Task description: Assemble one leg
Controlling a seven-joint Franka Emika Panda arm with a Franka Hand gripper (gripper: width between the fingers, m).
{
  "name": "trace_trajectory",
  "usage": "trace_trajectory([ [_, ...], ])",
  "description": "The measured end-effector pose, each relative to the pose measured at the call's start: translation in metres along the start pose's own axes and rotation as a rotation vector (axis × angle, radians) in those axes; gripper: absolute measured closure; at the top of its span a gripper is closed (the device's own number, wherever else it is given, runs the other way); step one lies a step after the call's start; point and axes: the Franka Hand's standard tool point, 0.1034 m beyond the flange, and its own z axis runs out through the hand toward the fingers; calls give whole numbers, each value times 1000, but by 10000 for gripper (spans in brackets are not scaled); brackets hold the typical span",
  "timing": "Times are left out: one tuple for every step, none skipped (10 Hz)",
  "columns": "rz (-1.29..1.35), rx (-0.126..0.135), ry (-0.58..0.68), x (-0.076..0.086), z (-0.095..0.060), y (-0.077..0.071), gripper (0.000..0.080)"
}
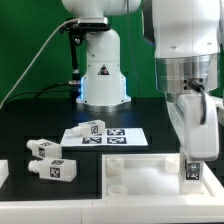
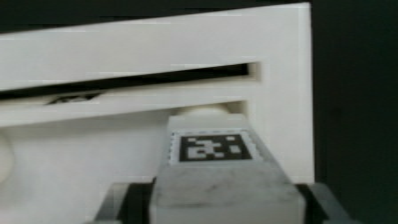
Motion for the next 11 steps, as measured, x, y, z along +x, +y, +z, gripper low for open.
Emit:
trace_trajectory([
  [61,2,-3,-2,0,0,514],
  [122,5,-3,-3,0,0,514],
  [150,7,-1,-3,0,0,514],
  [142,6,-1,-3,0,0,462],
  [133,6,-1,-3,0,1,462],
  [120,8,-3,-5,-1,0,326],
  [92,19,-12,-11,-10,-1,187],
  [60,31,-25,-16,-25,-4,187],
  [37,50,-42,-21,-43,-9,161],
  [29,57,-47,-23,-48,-10,153],
  [29,52,-43,-22,-44,-9,153],
])
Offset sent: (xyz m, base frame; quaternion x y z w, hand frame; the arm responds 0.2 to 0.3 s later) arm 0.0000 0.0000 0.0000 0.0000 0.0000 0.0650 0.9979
